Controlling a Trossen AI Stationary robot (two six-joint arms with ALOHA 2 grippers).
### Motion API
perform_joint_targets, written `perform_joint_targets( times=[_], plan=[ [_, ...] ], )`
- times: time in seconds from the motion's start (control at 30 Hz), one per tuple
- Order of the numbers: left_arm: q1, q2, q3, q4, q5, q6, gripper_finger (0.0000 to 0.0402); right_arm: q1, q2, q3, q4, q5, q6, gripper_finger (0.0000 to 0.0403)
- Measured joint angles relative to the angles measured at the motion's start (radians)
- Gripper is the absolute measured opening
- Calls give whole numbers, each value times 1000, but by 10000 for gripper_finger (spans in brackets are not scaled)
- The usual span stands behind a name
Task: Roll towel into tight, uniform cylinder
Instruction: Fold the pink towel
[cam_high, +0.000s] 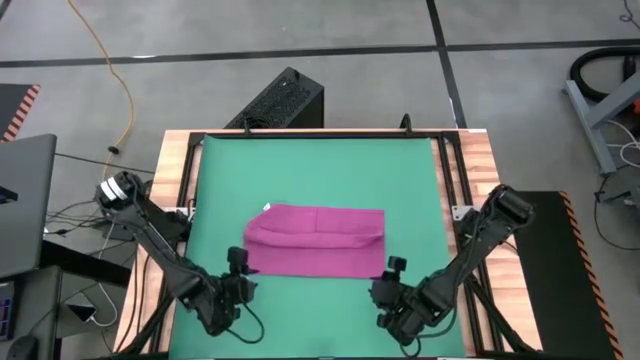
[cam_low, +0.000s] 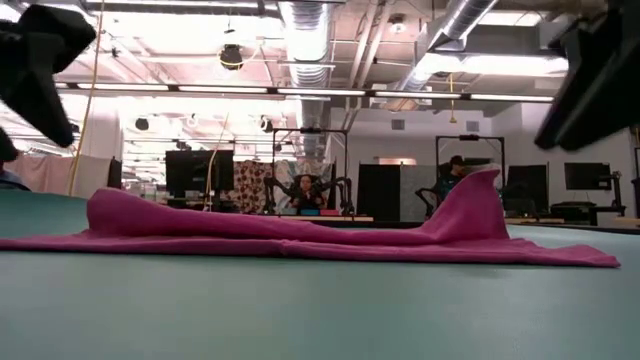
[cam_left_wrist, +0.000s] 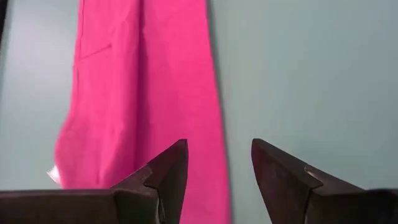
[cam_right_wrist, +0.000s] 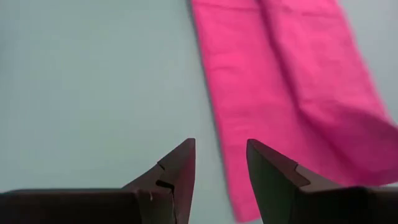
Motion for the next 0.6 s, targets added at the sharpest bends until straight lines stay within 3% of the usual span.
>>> perform_joint_targets(
  times=[0.3,0.6],
  plan=[
    [-63,1,-126,78,99,-178,168,-2,0,-60,69,-40,0,164],
    [-63,2,-214,128,105,-249,168,-21,0,-109,123,-57,-7,164]
  ],
)
